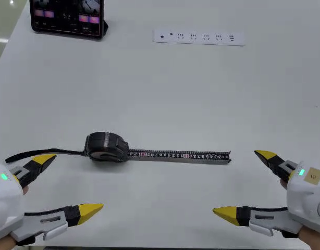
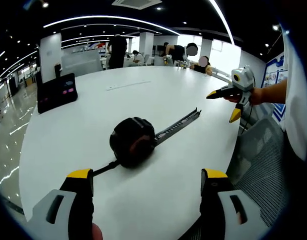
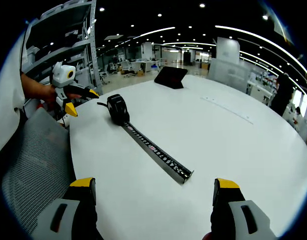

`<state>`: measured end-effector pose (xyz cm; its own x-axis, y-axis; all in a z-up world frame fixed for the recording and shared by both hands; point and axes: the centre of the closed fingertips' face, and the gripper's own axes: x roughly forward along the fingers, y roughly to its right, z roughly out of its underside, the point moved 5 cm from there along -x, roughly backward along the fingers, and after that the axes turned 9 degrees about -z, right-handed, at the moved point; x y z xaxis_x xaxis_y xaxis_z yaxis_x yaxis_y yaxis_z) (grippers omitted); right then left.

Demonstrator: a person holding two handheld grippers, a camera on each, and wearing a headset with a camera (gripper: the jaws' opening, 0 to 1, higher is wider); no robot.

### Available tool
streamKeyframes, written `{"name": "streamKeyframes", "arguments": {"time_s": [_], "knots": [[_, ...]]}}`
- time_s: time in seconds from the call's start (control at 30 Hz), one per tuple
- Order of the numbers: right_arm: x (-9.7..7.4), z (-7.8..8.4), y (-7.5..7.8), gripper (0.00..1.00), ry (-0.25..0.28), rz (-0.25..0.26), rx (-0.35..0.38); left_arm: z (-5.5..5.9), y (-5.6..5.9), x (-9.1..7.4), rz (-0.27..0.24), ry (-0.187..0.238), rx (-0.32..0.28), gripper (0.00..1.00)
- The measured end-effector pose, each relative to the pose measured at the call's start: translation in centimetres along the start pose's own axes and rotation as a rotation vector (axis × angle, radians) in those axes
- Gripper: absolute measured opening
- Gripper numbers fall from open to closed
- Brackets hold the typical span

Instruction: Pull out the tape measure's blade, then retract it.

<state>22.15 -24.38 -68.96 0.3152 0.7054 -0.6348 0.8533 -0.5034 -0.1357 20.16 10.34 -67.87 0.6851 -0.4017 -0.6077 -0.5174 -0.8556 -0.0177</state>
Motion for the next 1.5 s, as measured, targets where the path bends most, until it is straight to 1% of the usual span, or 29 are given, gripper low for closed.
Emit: {"name": "streamKeyframes", "arguments": {"time_s": [0.13, 0.3, 0.37, 0.57, 0.7, 0.8, 0.9, 1.23, 1.5], "knots": [[-0.1, 0.3, 0.0, 0.96, -0.007, 0.002, 0.006, 0.2, 0.0, -0.2, -0.002, -0.002, -0.012, 0.87], [-0.5, 0.6, -0.2, 0.97, -0.017, 0.004, 0.011, 0.4, 0.2, -0.4, 0.002, -0.013, -0.006, 0.87], [-0.7, 1.0, -0.2, 0.97, -0.022, 0.004, 0.015, 0.5, 0.2, -0.5, 0.004, -0.014, -0.019, 0.87], [-0.9, 1.3, -0.5, 0.99, -0.029, 0.000, 0.022, 0.6, 0.3, -0.6, 0.009, -0.021, -0.015, 0.88], [-1.1, 1.3, -0.7, 0.99, -0.029, -0.001, 0.021, 0.6, 0.2, -0.8, 0.007, -0.022, -0.018, 0.90], [-1.1, 1.3, -0.7, 0.99, -0.030, 0.000, 0.021, 0.6, 0.2, -0.7, 0.008, -0.018, -0.026, 0.90], [-1.0, 1.3, -0.6, 0.99, -0.030, 0.001, 0.022, 0.5, 0.4, -0.7, 0.015, -0.020, -0.020, 0.90], [-0.9, 1.1, -0.6, 0.99, -0.031, -0.004, 0.020, 0.4, 0.3, -0.7, 0.012, -0.019, -0.019, 0.90], [-0.8, 1.1, -0.6, 0.99, -0.030, -0.006, 0.020, 0.5, 0.3, -0.8, 0.011, -0.021, -0.026, 0.89]]}}
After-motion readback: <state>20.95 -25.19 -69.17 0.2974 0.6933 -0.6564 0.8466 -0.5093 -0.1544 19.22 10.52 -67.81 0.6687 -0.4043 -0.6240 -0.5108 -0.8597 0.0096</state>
